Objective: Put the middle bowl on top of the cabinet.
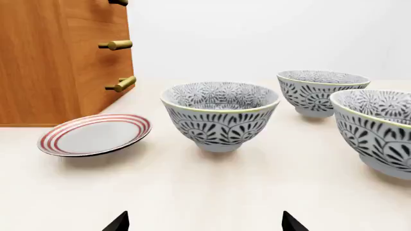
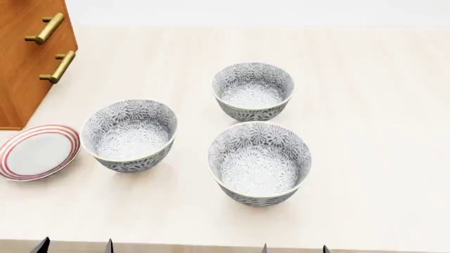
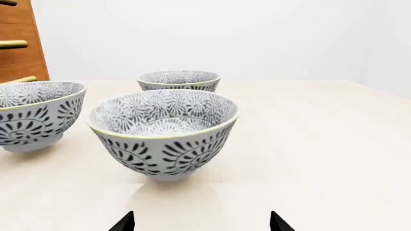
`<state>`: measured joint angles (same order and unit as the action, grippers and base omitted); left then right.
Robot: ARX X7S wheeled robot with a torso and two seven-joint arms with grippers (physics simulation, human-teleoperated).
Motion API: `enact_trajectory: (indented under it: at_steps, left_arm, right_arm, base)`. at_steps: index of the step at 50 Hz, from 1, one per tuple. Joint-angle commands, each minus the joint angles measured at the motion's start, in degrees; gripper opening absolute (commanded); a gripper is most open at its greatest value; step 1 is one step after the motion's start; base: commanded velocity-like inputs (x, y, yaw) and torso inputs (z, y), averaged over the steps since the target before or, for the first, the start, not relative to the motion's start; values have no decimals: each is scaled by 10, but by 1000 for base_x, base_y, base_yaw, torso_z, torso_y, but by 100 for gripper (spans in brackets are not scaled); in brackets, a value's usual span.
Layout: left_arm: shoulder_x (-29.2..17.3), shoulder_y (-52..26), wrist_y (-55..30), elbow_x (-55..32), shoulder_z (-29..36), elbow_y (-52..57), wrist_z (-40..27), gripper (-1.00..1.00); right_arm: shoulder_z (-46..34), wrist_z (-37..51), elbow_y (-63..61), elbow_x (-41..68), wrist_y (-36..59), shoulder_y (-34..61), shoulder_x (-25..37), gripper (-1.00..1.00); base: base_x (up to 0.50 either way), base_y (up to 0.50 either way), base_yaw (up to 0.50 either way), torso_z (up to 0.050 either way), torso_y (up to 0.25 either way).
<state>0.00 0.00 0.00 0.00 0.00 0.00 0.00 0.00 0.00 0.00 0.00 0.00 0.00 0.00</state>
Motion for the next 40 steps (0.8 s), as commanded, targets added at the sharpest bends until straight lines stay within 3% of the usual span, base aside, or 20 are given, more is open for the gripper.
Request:
enact_trajectory:
  at_steps: [1,5,12,19,23,26,32,40]
  left_arm:
    - [-9,2,-1,-9,10,3,-10,100]
    - [-20,-28,27,-1,17,-41,-27,100]
    - [-27,-39,-13,-29,11,-22,-41,100]
    - [-35,-19,-21,-30,23,15,-51,100]
    - [-40,-11,-26,-38,26,34,-52,100]
    - [-42,-10,-15,-40,25,25,-56,100]
    - [-46,-11,-14,-47,30,28,-59,100]
    - [-55,-3,-30,-65,35,68,-53,100]
  right_arm:
    - [-18,18,0,14,0,0,14,100]
    - [-28,36,-16,10,14,10,19,100]
    - [-36,63,-37,6,35,13,27,100]
    - [-19,78,-194,21,82,-47,47,100]
    - [22,98,-300,30,86,-97,58,100]
    - [120,134,-403,54,35,-192,57,100]
    - [249,174,-461,109,-49,-297,34,100]
    - [347,212,-478,163,-160,-392,10,100]
  base:
    - [0,0,0,0,0]
    - [0,0,0,0,0]
    - [0,0,0,0,0]
    - [0,0,0,0,0]
    - [0,0,0,0,0]
    - [0,0,0,0,0]
    - [0,0,0,0,0]
    - [0,0,0,0,0]
